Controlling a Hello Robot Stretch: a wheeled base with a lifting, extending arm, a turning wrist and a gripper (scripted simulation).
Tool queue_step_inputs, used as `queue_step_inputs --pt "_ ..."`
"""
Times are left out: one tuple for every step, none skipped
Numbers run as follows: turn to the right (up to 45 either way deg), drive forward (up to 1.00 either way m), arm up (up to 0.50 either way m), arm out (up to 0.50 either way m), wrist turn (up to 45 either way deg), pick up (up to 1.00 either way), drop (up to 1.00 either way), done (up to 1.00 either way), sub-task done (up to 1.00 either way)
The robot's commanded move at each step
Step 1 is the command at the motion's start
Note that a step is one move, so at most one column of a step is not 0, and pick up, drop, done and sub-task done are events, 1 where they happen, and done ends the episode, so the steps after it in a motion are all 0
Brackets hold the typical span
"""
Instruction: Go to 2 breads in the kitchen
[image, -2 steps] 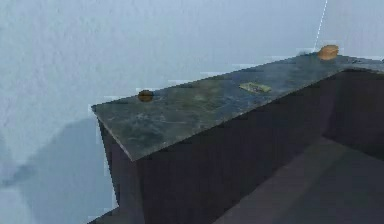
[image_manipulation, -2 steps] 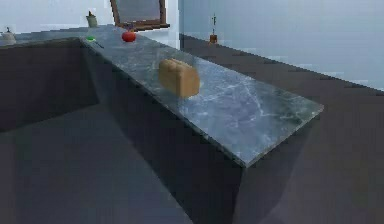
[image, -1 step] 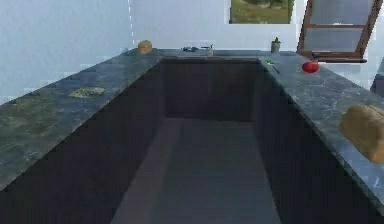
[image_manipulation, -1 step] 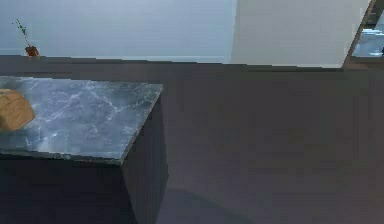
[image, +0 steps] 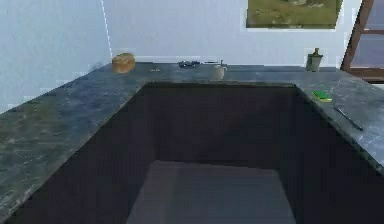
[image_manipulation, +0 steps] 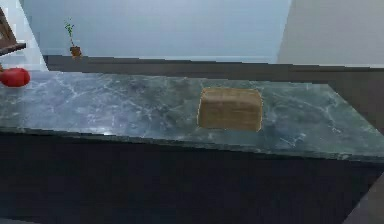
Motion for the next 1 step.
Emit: queue_step_inputs --pt "0.0 1.00 0.00 0.00 0.0 0.00 0.00 0.00 0.00"
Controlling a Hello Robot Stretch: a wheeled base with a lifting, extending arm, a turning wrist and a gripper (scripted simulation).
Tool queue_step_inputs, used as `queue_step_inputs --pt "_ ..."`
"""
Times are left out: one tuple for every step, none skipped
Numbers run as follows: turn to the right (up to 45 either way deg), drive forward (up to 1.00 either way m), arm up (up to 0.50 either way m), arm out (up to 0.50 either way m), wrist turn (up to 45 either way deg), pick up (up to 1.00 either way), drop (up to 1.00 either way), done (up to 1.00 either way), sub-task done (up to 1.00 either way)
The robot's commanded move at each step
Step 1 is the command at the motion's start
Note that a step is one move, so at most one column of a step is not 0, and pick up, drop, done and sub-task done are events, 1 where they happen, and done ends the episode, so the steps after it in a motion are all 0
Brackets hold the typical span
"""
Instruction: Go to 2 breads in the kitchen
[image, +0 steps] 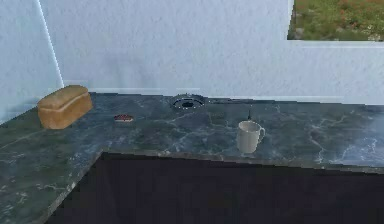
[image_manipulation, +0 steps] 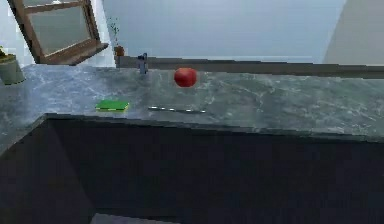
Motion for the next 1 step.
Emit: queue_step_inputs --pt "0.0 0.25 0.00 0.00 0.0 0.00 0.00 0.00 0.00"
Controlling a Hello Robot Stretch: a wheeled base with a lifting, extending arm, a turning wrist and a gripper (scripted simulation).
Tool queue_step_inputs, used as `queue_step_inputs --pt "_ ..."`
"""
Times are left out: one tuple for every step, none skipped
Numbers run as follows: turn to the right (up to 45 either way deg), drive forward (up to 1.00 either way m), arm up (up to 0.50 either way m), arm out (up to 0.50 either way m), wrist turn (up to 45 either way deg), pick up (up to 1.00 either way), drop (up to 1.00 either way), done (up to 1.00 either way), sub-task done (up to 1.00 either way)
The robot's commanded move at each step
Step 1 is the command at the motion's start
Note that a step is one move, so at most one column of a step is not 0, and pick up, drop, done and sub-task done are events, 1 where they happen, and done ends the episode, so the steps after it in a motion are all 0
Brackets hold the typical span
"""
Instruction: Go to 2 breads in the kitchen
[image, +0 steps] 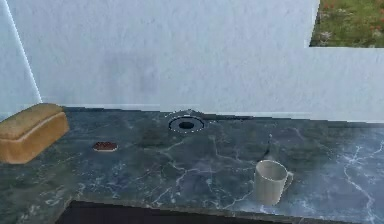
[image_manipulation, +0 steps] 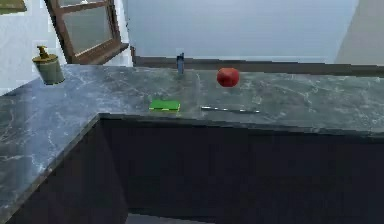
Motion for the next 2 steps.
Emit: queue_step_inputs --pt "-39.0 0.00 0.00 0.00 0.0 0.00 0.00 0.00 0.00" --pt "0.0 0.00 0.00 0.00 0.0 0.00 0.00 1.00 0.00"
